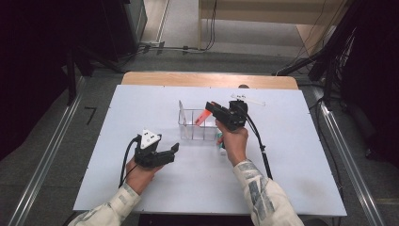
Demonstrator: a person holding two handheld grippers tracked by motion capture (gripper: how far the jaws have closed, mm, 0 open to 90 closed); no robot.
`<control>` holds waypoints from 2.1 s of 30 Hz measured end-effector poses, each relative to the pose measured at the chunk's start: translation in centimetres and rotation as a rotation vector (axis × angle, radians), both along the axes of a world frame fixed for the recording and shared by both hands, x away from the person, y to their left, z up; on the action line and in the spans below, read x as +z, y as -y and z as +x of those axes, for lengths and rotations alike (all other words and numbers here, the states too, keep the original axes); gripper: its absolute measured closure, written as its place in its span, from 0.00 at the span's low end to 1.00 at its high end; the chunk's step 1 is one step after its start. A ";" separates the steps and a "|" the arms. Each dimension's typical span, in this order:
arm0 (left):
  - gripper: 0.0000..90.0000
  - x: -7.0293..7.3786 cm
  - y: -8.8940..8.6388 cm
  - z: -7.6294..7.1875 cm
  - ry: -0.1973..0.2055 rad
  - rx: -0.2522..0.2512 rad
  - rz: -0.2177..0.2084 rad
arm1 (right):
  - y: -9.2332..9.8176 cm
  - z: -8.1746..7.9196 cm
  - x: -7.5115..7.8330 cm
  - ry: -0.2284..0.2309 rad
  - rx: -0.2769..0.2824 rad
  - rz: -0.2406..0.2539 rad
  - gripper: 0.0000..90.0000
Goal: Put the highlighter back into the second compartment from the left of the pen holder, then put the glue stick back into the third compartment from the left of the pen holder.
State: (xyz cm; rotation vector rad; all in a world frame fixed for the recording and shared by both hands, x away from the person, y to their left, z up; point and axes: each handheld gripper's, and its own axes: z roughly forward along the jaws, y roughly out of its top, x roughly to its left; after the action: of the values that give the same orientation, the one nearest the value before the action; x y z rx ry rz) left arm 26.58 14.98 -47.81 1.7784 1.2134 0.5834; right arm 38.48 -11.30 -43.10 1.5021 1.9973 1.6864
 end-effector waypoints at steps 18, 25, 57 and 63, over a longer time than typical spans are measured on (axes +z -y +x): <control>0.28 0.0 0.0 0.0 -0.002 0.000 0.000 | -1.3 -0.9 -0.5 0.028 0.033 -0.099 0.75; 0.28 0.0 0.0 0.0 -0.002 0.001 0.000 | -1.4 -0.9 -0.6 0.025 0.039 -0.108 0.73; 0.28 0.0 0.0 0.0 -0.001 0.011 -0.002 | 4.3 -5.4 -0.6 0.103 -0.014 -0.243 0.30; 0.28 0.0 0.0 0.1 -0.003 0.010 -0.005 | 5.1 -5.9 -2.0 0.072 -0.032 -0.300 0.30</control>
State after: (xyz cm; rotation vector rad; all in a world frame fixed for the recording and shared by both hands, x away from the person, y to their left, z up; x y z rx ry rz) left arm 26.69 15.00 -47.83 1.7705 1.2250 0.5835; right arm 32.58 -16.41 -45.14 1.3420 2.0647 1.3347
